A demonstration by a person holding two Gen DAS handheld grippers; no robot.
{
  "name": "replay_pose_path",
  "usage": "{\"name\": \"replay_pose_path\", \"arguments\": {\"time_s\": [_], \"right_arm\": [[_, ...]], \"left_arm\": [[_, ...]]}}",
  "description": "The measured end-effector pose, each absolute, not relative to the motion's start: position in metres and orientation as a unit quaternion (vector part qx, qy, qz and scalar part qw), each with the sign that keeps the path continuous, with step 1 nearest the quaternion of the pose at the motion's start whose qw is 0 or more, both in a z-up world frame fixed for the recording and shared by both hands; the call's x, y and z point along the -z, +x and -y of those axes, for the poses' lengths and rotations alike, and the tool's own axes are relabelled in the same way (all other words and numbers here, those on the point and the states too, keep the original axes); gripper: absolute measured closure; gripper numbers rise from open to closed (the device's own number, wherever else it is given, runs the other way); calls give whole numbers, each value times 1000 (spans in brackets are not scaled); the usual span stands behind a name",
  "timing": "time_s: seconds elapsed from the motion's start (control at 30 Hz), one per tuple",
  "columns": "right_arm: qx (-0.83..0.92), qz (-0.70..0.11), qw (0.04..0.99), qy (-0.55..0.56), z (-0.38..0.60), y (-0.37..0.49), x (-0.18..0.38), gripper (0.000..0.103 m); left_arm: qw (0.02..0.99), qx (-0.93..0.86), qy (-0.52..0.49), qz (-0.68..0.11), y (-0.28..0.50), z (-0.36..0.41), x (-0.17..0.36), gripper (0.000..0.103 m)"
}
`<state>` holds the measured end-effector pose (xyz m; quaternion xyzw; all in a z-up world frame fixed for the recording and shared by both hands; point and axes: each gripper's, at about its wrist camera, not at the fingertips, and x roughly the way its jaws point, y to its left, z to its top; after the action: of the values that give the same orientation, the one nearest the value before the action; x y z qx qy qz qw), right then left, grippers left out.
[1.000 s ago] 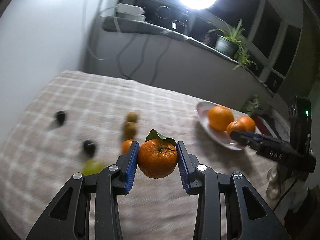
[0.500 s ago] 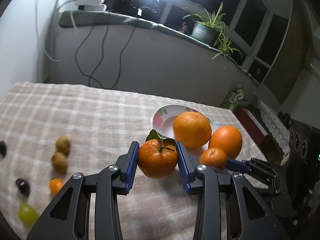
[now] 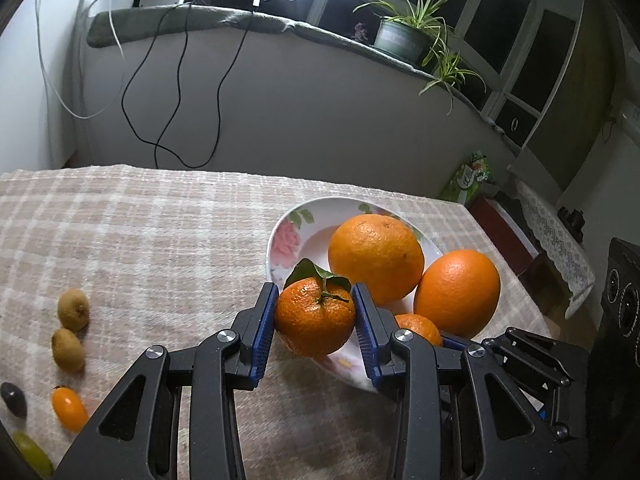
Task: Organize fruits
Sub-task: 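Lower the leafy tangerine onto the plate and open the right tool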
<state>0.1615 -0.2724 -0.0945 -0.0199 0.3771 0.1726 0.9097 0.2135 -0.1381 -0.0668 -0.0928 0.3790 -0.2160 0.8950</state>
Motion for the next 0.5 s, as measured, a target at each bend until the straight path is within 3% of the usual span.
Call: {"name": "replay_pose_path", "arguments": {"time_s": [0.17, 0.23, 0.4, 0.5], "right_arm": [[-171, -377, 910, -25, 272, 161, 94, 62], [-171, -377, 910, -28, 271, 161, 94, 62], [-169, -376, 910, -33, 270, 162, 93, 61], [-171, -366, 914, -35, 270, 159, 89, 47]], "left_arm": [[895, 220, -90, -376, 215, 141, 65, 65], [896, 223, -90, -373, 215, 143, 63, 54], [900, 221, -83, -367, 215, 145, 58, 52], [901, 218, -85, -365, 215, 142, 57, 52]]}}
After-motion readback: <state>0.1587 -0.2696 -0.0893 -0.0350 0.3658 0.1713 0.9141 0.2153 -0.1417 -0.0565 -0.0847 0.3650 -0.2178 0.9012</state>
